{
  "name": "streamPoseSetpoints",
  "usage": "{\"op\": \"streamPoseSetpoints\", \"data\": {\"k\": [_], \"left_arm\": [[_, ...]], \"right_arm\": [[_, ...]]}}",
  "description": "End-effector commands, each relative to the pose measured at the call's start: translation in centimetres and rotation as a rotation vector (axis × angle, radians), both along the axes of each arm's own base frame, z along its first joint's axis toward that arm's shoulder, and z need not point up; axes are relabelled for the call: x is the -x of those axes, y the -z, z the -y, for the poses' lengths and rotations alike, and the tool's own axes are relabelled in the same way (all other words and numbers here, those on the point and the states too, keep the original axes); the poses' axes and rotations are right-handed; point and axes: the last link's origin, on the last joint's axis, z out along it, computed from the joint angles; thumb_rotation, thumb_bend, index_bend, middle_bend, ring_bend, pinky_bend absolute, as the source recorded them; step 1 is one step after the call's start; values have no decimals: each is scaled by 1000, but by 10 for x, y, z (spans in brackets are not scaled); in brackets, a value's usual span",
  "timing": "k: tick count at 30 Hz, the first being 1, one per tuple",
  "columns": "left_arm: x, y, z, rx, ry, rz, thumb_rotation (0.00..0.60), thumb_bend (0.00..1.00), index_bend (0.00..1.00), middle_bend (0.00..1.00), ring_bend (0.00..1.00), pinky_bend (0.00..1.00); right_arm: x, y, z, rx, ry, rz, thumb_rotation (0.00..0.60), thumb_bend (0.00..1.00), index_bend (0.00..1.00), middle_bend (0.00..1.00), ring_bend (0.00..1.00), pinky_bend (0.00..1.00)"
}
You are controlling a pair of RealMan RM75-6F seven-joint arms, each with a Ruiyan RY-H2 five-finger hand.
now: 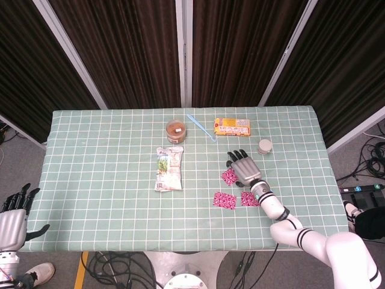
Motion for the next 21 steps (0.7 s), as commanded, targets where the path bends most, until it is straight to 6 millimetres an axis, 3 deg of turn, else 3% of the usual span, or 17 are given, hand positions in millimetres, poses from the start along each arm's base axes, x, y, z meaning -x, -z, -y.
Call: {"op": "streamPoseSetpoints", "data": {"k": [1, 14, 21], "left_arm": [[1, 0, 1, 0, -3, 0, 600, 90, 190, 146, 141, 145], [2, 0, 1, -1, -4, 2, 600, 90, 190, 146, 141, 145], [2, 0, 0, -2, 2, 3, 600, 90, 190, 146, 141, 145]], "right_arm": [[0, 2, 0, -3, 4, -2, 600, 114, 305, 55, 0, 18], [0, 4, 1, -4, 14, 3, 600, 189, 385, 73, 0, 19], [0, -14, -6, 41, 73, 92, 600, 191, 404, 78, 0, 9]]}}
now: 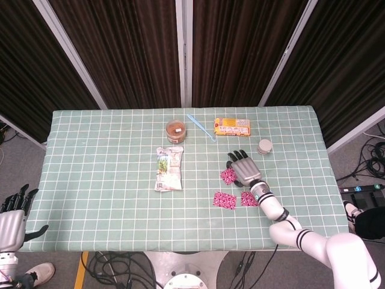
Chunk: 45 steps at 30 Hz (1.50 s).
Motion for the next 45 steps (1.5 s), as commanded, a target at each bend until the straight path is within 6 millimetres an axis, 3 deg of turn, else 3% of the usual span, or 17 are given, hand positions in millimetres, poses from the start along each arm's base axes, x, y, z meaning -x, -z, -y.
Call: {"op": "streamPoseSetpoints", "data": {"k": [1, 10, 21, 32, 45], "left_arm": [[0, 1, -1, 2, 5, 1, 600, 90, 190, 146, 141, 145], [-1, 4, -5, 11, 18, 8, 600, 91, 190, 146, 141, 145], [-2, 7, -7, 15, 26, 15, 600, 90, 190, 146, 141, 145], [-1, 8, -8, 22, 23, 22, 600, 90, 190, 146, 141, 145], [1, 10, -6, 24, 22, 29, 600, 90, 190, 146, 141, 145]], "right_arm": [[1, -15, -5, 31, 50, 45, 600, 190, 403, 78, 0, 5], [-8, -37, -41, 26, 185, 101, 599, 190, 398, 78, 0, 0], [-35, -28, -77, -69, 302, 174, 506, 190, 398, 115, 0, 0], [-48, -16, -92, -104, 336, 145, 453, 189, 399, 125, 0, 0], [-48, -12, -93, -81, 336, 92, 446, 190, 398, 126, 0, 0]]}}
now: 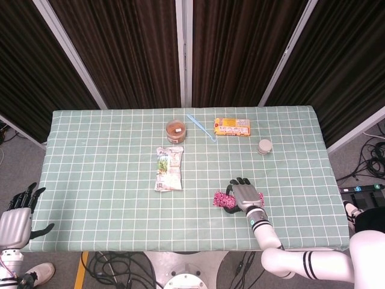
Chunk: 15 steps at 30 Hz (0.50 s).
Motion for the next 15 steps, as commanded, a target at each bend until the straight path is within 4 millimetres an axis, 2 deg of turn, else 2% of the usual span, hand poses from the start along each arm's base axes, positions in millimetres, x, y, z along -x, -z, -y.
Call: {"op": "streamPoseSetpoints", "data": {"k": [1, 15], "left_arm": [[1, 0, 1, -1, -3, 1, 600, 90, 190, 146, 141, 145], [1, 0, 1, 1, -12, 0, 600, 90, 190, 146, 141, 145]], "right_arm": [[0, 1, 1, 0, -5, -2, 445, 189, 398, 125, 0, 0], [-2, 8, 13, -13, -86, -57, 443, 189, 376, 115, 0, 0]]}}
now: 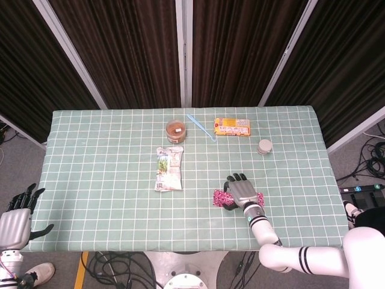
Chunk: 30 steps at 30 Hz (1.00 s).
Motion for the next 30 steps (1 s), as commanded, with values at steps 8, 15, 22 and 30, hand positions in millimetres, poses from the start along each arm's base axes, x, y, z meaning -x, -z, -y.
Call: {"op": "streamPoseSetpoints", "data": {"k": [8, 15, 22, 30], "left_arm": [[0, 0, 0, -1, 2, 0, 600, 90, 190, 146, 141, 145], [0, 0, 1, -2, 0, 1, 600, 90, 190, 146, 141, 145], [0, 0, 1, -3, 0, 0, 600, 90, 190, 146, 141, 145], [0, 1, 1, 0, 2, 1, 600, 91, 190, 146, 141, 145]], "right_arm": [[1, 1, -4, -9, 6, -5, 440, 190, 356, 114, 0, 0], [3, 2, -7, -15, 7, -8, 436, 193, 334, 112, 0, 0], [3, 1, -9, -15, 2, -5, 438, 188, 309, 112, 0, 0], [6, 2, -11, -22, 13, 0, 428, 191, 290, 111, 0, 0]]}}
